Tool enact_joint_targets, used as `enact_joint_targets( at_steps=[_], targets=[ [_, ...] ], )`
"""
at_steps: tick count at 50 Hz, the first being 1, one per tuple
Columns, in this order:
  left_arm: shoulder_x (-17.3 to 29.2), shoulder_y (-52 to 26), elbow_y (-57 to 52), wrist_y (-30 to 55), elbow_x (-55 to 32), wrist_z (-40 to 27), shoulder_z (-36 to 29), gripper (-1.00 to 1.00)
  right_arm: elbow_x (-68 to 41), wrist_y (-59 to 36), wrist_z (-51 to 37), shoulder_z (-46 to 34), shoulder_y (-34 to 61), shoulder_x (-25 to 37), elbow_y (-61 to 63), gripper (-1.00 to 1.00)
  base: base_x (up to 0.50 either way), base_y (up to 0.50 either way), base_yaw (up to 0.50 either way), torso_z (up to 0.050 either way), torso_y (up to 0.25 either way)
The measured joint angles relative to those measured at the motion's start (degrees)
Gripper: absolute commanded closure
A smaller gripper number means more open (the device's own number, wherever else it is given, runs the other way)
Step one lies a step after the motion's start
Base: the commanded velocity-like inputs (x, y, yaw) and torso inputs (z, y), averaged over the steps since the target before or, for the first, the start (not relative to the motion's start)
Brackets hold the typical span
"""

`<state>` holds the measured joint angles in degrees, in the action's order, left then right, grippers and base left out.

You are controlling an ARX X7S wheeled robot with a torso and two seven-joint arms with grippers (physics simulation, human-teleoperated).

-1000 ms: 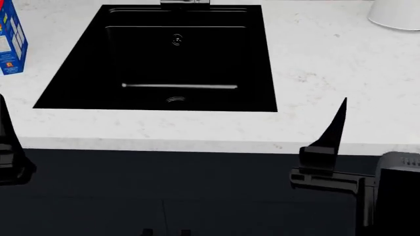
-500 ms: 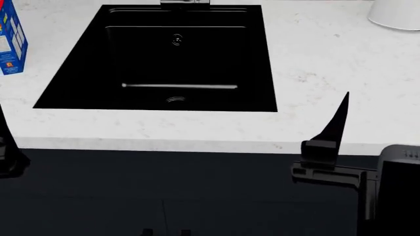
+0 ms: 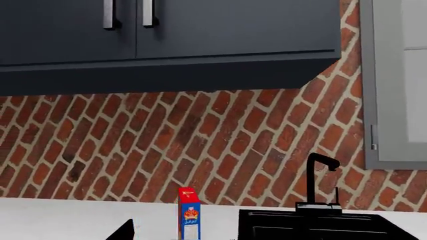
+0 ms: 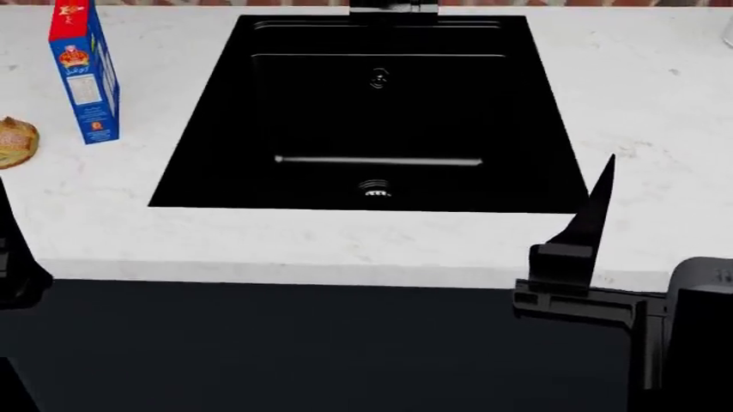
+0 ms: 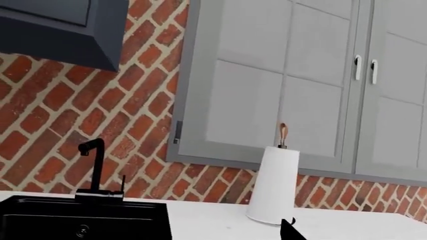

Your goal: Turn the sink spout to the right.

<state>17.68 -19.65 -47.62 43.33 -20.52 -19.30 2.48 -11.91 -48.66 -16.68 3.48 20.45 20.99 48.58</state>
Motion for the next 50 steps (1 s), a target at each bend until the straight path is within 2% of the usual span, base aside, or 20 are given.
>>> enact_joint_targets(
  at_steps=[23, 50],
  targets=[
    [0.22, 0.41, 0.58, -1.34, -0.60, -0.02, -0.23, -1.00, -0.31, 1.12, -0.75, 0.45, -1.70, -0.40, -0.67, -1.00, 0.31, 0.27, 0.00, 0.000, 0.000],
    [0.78, -0.12, 0.98, -1.38, -0.65, -0.56, -1.78, -1.00, -1.35, 0.32, -1.14, 1.65, -1.91, 0.02, -0.27, -1.00, 0.36, 0.02, 0.00, 0.000, 0.001]
  ],
)
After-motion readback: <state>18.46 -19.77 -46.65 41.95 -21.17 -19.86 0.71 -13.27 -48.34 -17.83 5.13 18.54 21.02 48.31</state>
